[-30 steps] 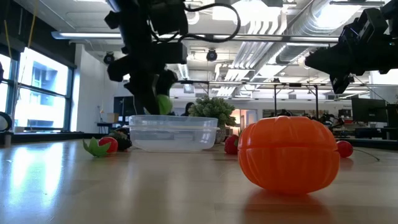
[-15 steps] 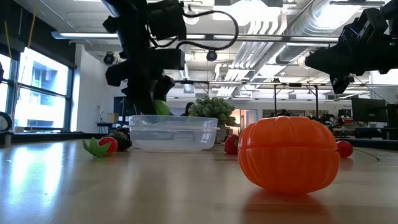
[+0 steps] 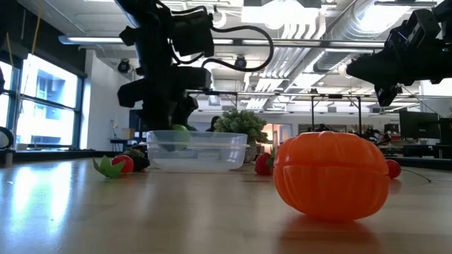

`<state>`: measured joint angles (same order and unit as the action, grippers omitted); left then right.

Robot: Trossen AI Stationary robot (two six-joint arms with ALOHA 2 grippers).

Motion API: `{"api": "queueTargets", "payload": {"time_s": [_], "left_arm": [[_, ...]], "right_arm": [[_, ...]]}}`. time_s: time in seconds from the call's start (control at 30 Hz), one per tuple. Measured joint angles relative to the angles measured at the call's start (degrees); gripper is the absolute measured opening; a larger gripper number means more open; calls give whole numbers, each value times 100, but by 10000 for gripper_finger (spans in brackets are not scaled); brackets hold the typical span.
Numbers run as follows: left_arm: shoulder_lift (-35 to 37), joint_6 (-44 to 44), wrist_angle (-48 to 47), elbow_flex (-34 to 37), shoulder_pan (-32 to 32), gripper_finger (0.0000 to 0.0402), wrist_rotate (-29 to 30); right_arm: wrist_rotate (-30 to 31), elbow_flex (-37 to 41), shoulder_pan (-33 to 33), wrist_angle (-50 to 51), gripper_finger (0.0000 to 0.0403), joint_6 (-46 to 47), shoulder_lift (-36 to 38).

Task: Pick and placing Produce into tupperware
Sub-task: Put the green cabbage into the transparent bin, then put the red strawberry into the transparent bin

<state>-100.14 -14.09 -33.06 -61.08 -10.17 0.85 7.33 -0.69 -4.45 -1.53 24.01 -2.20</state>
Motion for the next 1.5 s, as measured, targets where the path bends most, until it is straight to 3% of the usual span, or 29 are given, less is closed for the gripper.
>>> {"api": "queueTargets", "payload": {"time_s": [0.73, 1.2, 1.5], "left_arm": [[-28, -38, 0, -2, 0, 235, -43], [-28, 20, 19, -2, 7, 327, 177], [-26, -109, -797, -648, 7, 299, 196]], "right_arm": [[0, 0, -2, 1, 30, 0, -2], [0, 0, 0, -1, 30, -2, -4], [0, 0, -2, -1, 30, -2, -4]]}}
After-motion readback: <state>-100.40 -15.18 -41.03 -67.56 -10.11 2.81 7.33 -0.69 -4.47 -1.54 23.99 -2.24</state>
